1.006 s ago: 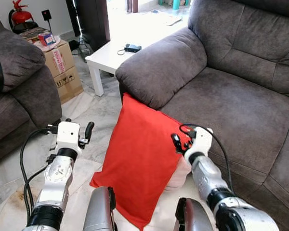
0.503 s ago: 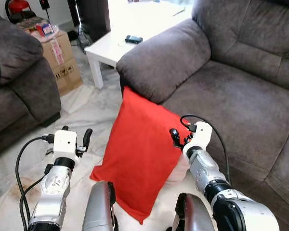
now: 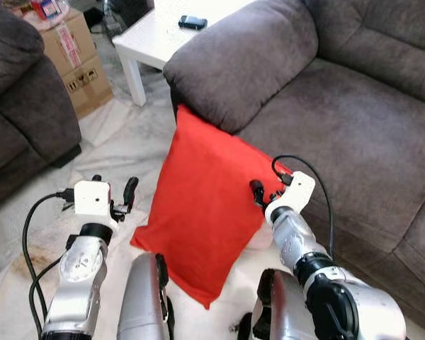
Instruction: Move the pillow to the sofa from floor
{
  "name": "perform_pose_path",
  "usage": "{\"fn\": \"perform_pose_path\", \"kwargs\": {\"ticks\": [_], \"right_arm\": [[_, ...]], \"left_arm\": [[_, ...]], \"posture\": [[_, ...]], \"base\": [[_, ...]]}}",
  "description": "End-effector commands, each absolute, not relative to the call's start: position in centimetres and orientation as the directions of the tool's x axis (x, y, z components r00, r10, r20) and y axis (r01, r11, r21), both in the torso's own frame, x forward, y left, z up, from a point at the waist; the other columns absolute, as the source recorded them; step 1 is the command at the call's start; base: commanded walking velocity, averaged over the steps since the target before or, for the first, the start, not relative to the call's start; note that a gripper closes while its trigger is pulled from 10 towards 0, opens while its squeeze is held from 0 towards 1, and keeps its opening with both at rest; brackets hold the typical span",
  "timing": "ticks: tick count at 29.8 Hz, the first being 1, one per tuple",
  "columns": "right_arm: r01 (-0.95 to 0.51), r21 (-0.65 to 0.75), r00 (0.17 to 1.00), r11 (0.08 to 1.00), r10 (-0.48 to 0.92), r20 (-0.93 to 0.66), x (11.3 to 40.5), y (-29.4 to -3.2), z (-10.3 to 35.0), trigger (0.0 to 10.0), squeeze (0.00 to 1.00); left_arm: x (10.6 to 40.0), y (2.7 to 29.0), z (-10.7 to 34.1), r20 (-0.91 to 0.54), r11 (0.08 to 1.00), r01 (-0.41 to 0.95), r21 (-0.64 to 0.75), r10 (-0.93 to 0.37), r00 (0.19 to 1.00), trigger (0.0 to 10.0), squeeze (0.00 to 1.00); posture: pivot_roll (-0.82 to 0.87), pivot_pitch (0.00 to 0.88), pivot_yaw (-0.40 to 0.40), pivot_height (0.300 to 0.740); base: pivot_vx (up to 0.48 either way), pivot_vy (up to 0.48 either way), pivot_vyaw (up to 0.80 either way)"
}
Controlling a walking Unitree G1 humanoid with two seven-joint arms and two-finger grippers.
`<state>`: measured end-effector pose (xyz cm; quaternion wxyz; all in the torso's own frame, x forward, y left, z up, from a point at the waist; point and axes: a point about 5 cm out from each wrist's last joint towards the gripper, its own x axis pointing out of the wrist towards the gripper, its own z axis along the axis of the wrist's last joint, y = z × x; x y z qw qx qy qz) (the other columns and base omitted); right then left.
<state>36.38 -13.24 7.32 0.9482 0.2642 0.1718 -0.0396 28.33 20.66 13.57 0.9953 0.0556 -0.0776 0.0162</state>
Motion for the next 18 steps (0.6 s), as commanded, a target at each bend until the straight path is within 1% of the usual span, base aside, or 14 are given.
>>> {"fn": "perform_pose_path", "kwargs": {"ticks": [1,4,6,15,16,17,18], "right_arm": [[0.209,0.504,0.937,0.838,-0.024,-0.349,36.6,-13.7,7.6,10.0,1.0],[0.241,0.566,0.952,0.788,-0.079,-0.296,37.3,-15.0,9.0,10.0,1.0],[0.222,0.601,0.966,0.768,-0.09,-0.241,37.7,-15.6,9.9,10.0,1.0],[0.268,0.539,0.948,0.799,-0.119,-0.296,37.1,-16.4,8.8,10.0,1.0],[0.274,0.532,0.945,0.802,-0.122,-0.304,37.0,-16.4,8.7,10.0,0.95],[0.274,0.532,0.945,0.802,-0.122,-0.304,37.0,-16.4,8.7,10.0,0.95],[0.282,0.52,0.941,0.806,-0.128,-0.313,36.9,-16.5,8.4,10.0,0.0]], "left_arm": [[27.8,20.9,13.5,0.146,0.994,-0.06,0.092,0.046,0.988,10.0,0.0],[27.6,20.8,13.6,0.139,0.994,-0.055,0.093,0.042,0.989,10.0,0.0],[27.6,20.8,13.8,0.138,0.995,-0.054,0.089,0.041,0.99,10.0,0.0],[27.3,20.7,14.0,0.127,0.996,-0.049,0.074,0.04,0.991,10.0,0.0],[27.3,20.7,13.9,0.124,0.996,-0.05,0.071,0.041,0.991,10.0,0.0],[27.3,20.7,13.9,0.124,0.996,-0.05,0.071,0.041,0.991,10.0,0.0],[27.1,20.6,13.9,0.116,0.997,-0.048,0.066,0.04,0.992,10.0,0.0]], "posture": [[0.22,0.297,-0.062,0.568],[0.22,0.298,-0.06,0.568],[0.22,0.297,-0.059,0.568],[0.21,0.316,-0.055,0.568],[0.21,0.316,-0.055,0.568],[0.21,0.316,-0.055,0.568],[0.21,0.323,-0.053,0.568]], "base": [[0.0,0.0,0.0],[0.0,0.0,0.0],[0.0,0.0,0.0],[0.0,0.0,0.0],[0.0,0.0,0.0],[0.0,0.0,0.0],[0.0,0.0,0.0]]}}
